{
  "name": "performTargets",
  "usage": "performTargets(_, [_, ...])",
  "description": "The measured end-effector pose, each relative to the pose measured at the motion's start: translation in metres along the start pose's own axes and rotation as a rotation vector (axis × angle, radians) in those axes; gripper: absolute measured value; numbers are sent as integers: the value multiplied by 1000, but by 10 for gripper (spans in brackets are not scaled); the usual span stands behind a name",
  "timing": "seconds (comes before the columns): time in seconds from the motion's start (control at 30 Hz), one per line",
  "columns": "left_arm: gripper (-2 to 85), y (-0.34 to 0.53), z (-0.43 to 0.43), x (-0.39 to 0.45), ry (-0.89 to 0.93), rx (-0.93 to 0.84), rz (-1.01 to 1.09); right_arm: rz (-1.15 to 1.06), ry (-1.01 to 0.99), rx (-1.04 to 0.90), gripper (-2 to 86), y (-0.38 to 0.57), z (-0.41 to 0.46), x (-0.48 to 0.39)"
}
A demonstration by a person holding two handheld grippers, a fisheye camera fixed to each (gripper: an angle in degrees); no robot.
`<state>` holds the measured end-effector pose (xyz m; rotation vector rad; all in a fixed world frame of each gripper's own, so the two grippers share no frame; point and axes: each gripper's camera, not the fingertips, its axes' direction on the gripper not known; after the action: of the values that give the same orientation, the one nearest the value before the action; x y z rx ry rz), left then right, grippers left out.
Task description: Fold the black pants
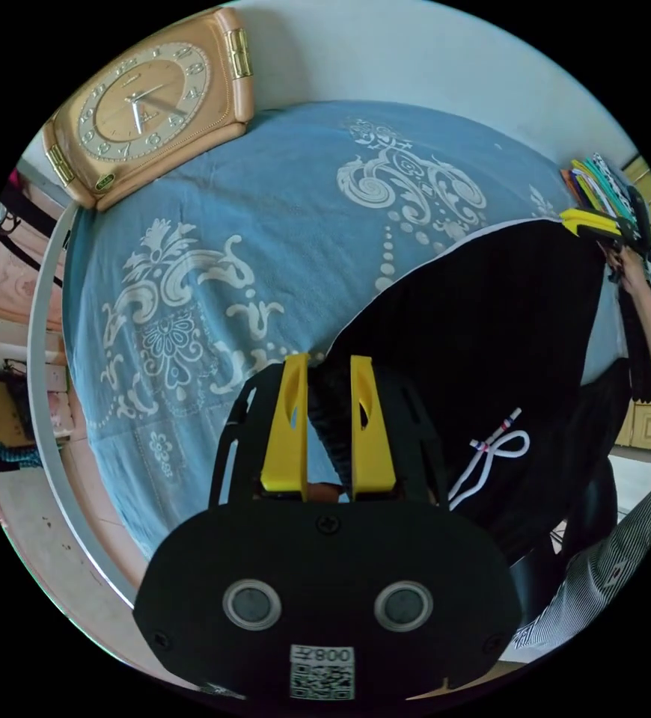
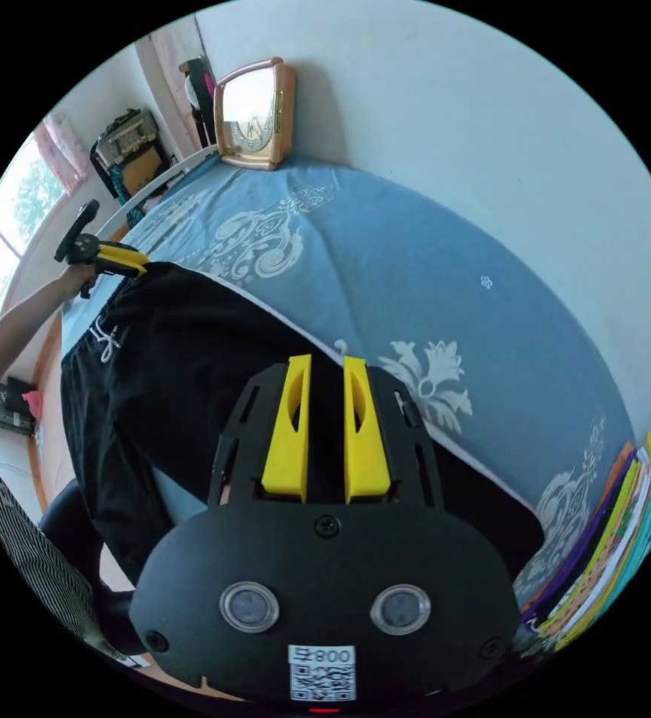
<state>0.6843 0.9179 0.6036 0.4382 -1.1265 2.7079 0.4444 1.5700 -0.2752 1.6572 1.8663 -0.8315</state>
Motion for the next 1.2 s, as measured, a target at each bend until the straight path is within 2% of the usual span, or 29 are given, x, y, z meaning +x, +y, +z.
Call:
performTargets(0.2, [86, 10, -18, 20, 4, -5, 21, -100, 61, -186, 88, -42, 23, -13])
performTargets(0.53, [31, 38, -55, 63, -55, -4, -33, -110, 68, -217, 14, -60, -15, -46])
performTargets(0.8, [18, 101, -125, 92, -49, 154, -86, -69, 61, -69, 5, -44, -110, -88])
performTargets(0.97, [16, 168, -168, 121, -16, 242, -73, -120, 136, -12, 5, 0, -170, -156])
performTargets(1.2, [14, 259, -188, 163, -15, 227, -9, -118, 155, 29, 12, 69, -215, -241])
